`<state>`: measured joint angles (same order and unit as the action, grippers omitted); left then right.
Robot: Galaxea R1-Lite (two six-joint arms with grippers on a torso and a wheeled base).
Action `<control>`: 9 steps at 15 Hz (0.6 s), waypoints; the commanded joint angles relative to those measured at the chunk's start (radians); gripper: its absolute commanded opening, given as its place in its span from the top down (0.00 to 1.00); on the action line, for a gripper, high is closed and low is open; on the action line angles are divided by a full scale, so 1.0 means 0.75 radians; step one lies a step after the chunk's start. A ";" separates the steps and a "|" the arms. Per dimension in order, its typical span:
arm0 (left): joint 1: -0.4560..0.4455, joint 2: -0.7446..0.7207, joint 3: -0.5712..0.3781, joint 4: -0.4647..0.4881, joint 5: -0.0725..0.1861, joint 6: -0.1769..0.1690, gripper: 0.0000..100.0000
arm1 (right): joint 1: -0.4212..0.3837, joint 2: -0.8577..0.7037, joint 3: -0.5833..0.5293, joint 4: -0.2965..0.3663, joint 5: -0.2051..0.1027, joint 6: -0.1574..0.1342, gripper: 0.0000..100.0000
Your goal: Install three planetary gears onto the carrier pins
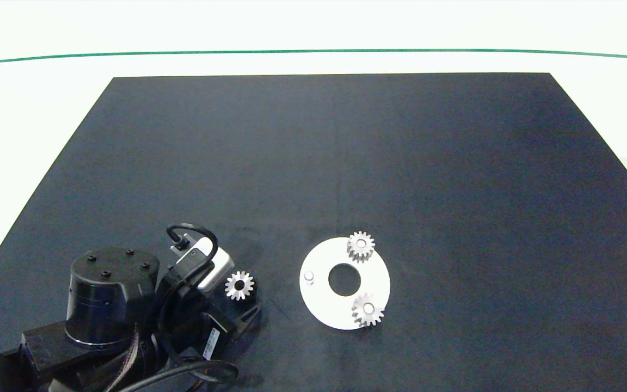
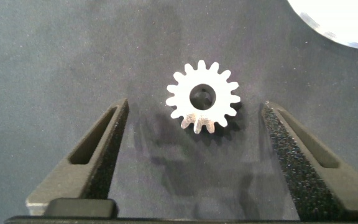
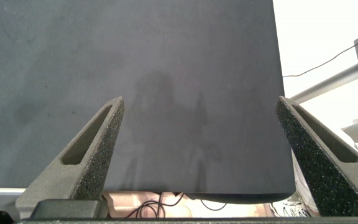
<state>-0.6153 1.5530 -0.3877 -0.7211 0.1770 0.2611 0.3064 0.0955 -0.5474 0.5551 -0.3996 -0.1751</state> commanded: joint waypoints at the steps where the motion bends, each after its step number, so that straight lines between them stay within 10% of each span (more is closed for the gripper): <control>1: -0.002 0.014 -0.013 -0.006 0.001 0.000 0.21 | 0.001 0.001 0.002 0.004 -0.003 -0.002 0.00; 9: 0.000 0.030 -0.021 -0.006 -0.001 -0.002 0.37 | 0.001 0.001 0.004 0.004 -0.003 -0.002 0.00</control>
<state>-0.6151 1.5768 -0.4006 -0.7215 0.1751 0.2577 0.3064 0.0962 -0.5455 0.5551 -0.3996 -0.1751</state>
